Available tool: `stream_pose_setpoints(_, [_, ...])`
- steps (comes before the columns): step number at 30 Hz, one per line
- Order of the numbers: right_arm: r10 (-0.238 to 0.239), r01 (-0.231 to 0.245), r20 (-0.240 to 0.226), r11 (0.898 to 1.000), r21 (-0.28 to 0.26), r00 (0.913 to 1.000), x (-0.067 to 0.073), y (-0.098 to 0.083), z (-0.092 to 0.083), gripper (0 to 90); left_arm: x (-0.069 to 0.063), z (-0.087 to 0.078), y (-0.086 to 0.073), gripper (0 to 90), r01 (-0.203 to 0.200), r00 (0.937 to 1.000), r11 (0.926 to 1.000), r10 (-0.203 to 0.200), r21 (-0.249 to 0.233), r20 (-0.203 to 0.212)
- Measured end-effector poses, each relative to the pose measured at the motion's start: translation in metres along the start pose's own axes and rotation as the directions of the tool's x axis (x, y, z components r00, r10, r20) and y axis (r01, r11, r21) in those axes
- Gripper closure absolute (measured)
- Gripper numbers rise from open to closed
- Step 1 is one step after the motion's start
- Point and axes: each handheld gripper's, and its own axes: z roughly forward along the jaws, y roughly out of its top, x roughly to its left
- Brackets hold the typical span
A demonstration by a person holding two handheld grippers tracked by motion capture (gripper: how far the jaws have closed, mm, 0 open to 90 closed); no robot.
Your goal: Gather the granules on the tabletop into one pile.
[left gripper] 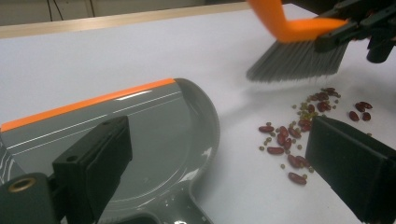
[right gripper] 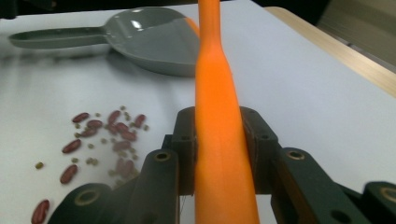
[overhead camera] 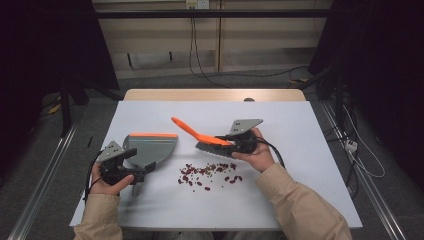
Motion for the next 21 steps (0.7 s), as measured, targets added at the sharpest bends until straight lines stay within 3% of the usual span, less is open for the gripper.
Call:
stream_pose_setpoints(5, [0.065, -0.067, 0.081, 0.998, 0.021, 0.9946, -0.009, -0.014, -0.029, 70.3, -0.001, 0.000, 0.001, 7.2, 0.002, 1.0000, 1.0000, -0.002, -0.004, 0.005])
stream_pose_setpoints(10, [0.113, -0.121, 0.134, 0.991, 0.053, 0.9846, -0.011, -0.028, -0.046, 70.1, -0.002, 0.001, 0.001, 7.3, 0.002, 0.9999, 1.0000, -0.002, -0.004, 0.010])
stream_pose_setpoints(15, [0.154, -0.166, 0.169, 0.984, 0.060, 0.9736, -0.009, -0.037, -0.052, 69.8, -0.002, 0.002, 0.001, 7.3, -0.001, 0.9999, 1.0000, 0.001, -0.003, 0.014])
stream_pose_setpoints(21, [0.205, -0.229, 0.206, 0.968, 0.099, 0.9568, -0.007, -0.028, -0.051, 62.0, -0.003, 0.002, 0.002, 7.2, -0.002, 0.9997, 1.0000, 0.002, -0.006, 0.026])
